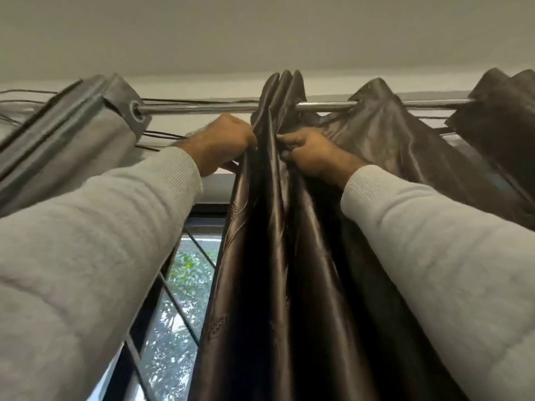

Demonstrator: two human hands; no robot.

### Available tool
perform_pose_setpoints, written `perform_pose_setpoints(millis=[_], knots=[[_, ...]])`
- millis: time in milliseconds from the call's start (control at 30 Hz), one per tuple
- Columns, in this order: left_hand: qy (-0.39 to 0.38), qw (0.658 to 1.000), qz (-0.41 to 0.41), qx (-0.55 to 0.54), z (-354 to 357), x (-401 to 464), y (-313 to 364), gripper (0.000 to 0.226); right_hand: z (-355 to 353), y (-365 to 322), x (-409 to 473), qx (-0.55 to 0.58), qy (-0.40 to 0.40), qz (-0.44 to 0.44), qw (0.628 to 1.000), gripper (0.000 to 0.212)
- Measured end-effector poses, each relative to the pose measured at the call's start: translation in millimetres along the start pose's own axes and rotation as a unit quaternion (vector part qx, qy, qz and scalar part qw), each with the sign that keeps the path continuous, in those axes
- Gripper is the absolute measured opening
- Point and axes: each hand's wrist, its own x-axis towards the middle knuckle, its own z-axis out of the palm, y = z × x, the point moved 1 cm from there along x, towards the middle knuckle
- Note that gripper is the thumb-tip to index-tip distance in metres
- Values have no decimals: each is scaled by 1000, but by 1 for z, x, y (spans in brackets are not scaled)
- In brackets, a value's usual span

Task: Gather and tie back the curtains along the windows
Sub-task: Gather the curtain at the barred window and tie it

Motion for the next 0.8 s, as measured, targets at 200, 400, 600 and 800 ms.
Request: perform_pose_setpoints(millis=[200,400,600,800], knots=[[23,1000,-8,-18,-6,5,-4,15,-68,13,-25,-181,218,27,959,34],[73,995,4,-68,12,18,6,21,-136,69,-52,-271,264,228,897,87],[-15,998,-32,-46,31,22,10,24,-105,66,-45,-175,149,134,964,40],[-57,996,25,-57,49,31,19,20,-46,29,1,-29,21,-12,999,40]])
